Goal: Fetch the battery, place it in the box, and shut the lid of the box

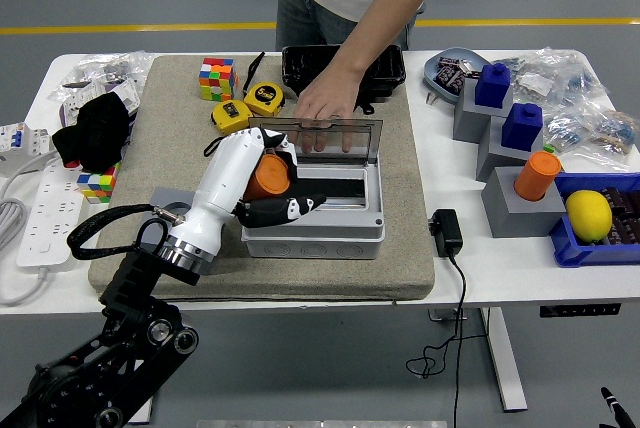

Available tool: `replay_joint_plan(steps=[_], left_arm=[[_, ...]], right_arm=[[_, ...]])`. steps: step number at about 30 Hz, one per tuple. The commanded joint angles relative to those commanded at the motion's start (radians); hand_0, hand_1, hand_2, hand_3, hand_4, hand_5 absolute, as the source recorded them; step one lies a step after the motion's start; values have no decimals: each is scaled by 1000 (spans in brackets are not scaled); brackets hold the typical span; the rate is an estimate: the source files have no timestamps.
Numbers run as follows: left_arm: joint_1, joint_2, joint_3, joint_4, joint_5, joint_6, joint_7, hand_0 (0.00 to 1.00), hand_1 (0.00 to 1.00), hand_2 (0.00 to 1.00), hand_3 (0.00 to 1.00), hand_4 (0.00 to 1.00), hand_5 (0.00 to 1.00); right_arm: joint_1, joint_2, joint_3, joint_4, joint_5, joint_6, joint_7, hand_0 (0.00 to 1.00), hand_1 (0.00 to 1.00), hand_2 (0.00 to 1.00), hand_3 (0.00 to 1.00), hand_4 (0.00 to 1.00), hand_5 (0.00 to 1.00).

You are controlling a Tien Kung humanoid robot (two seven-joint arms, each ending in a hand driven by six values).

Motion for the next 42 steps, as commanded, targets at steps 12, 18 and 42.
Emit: replay_joint_plan(steps=[12,18,42], left_arm=[[-75,-37,94,119,14,7,-3,33,2,43,73,998,2],[-128,-55,130,190,4,23,-13,33,2,43,73,998,2],[-273,-96,124,420,-50,63,-61,34,2,42,67,998,2]], right_arm=[[3,2,-10,0,3,3,-1,876,825,781,795,998,998],[6,0,-7,0,-2,2,-2,877,826,781,795,998,998],[16,0,-16,0,-1,4,-5,876,825,780,794,998,998]])
